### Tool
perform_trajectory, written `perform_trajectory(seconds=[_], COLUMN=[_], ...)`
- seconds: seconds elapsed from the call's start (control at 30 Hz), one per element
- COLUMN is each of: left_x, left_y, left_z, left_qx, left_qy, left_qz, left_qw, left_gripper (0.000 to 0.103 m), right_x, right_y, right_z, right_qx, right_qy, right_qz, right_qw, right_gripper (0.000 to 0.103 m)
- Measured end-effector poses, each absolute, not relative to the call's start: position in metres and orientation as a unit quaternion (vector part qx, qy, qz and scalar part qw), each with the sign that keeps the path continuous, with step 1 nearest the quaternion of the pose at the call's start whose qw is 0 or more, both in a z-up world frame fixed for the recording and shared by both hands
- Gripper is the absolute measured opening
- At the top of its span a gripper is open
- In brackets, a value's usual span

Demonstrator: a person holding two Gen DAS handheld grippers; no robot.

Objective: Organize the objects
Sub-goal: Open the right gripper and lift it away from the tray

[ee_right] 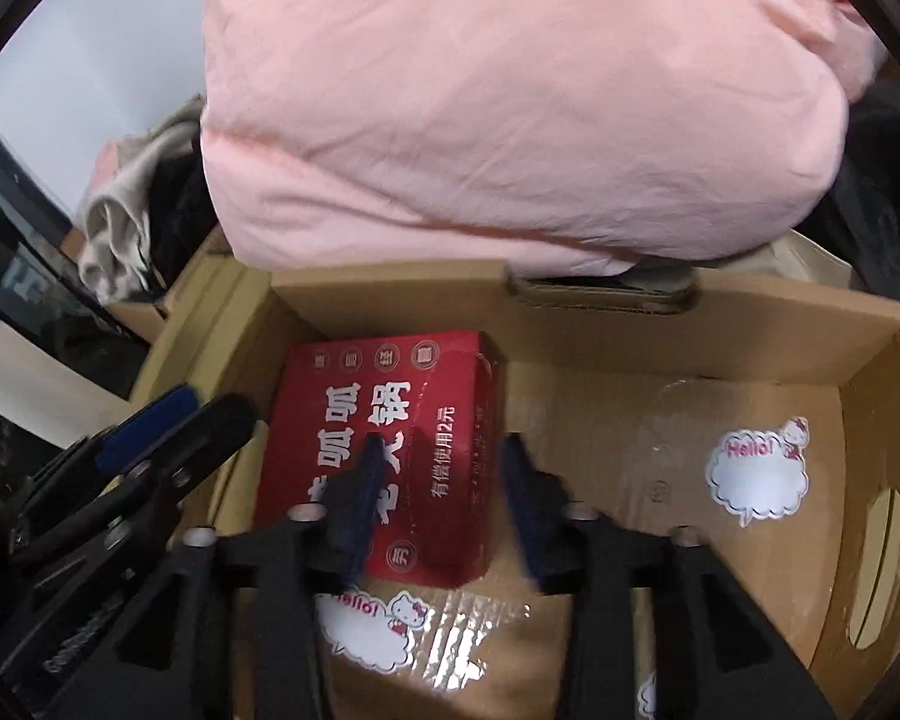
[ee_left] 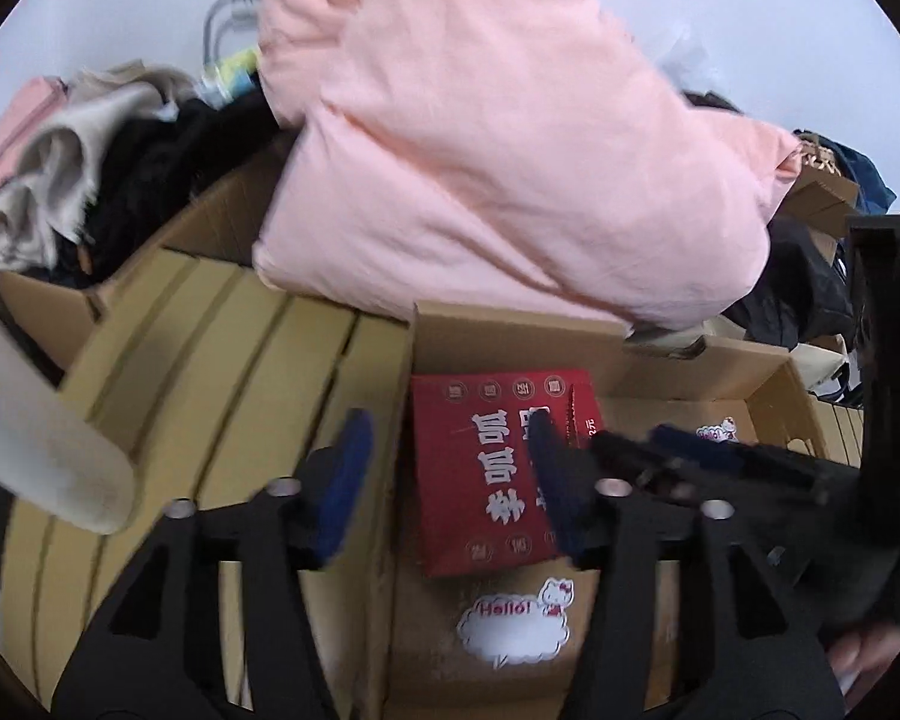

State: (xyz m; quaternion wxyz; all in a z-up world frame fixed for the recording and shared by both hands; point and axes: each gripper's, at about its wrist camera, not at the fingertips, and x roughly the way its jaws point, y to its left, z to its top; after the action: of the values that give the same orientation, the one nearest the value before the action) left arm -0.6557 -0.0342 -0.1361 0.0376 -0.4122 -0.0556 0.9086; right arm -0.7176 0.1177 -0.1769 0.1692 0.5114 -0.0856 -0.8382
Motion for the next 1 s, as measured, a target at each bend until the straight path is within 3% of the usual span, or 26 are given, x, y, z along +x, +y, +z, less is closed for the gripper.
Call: perform_trajectory(seconds=[0.03, 0.07, 0.1, 0.27, 0.33, 0.4, 0.57, 0.73, 1.0], left_x=[-0.648, -0.641, -0.633, -0.572, -0.542, -0.505, -0.41, -0.323, -0.182], left_y=[-0.034, -0.032, -0.029, -0.017, -0.013, -0.012, -0.02, -0.037, -0.044], left_z=[-0.127, -0.117, -0.106, -0.046, -0.019, 0.001, 0.032, 0.056, 0.047], left_qx=[-0.405, -0.4, -0.397, -0.374, -0.363, -0.363, -0.359, -0.35, -0.306], left_qy=[-0.053, -0.049, -0.045, -0.02, 0.002, 0.021, -0.002, -0.047, 0.001], left_qz=[0.912, 0.914, 0.916, 0.926, 0.931, 0.931, 0.933, 0.934, 0.952], left_qw=[0.039, 0.044, 0.045, 0.039, 0.035, 0.009, 0.014, 0.048, 0.017], left_gripper=[0.055, 0.056, 0.058, 0.068, 0.084, 0.092, 0.092, 0.099, 0.103], right_x=[-0.713, -0.712, -0.707, -0.664, -0.636, -0.597, -0.482, -0.372, -0.224], right_y=[0.128, 0.135, 0.142, 0.171, 0.177, 0.185, 0.208, 0.224, 0.219], right_z=[-0.17, -0.163, -0.154, -0.081, -0.051, -0.02, 0.028, 0.053, 0.042], right_qx=[0.501, 0.494, 0.486, 0.45, 0.437, 0.421, 0.412, 0.385, 0.328], right_qy=[-0.101, -0.108, -0.115, -0.1, -0.083, -0.062, -0.018, 0.004, 0.057], right_qz=[-0.844, -0.848, -0.852, -0.876, -0.883, -0.891, -0.894, -0.906, -0.927], right_qw=[0.163, 0.158, 0.156, 0.145, 0.151, 0.157, 0.175, 0.178, 0.172], right_gripper=[0.069, 0.087, 0.088, 0.088, 0.088, 0.088, 0.088, 0.088, 0.088])
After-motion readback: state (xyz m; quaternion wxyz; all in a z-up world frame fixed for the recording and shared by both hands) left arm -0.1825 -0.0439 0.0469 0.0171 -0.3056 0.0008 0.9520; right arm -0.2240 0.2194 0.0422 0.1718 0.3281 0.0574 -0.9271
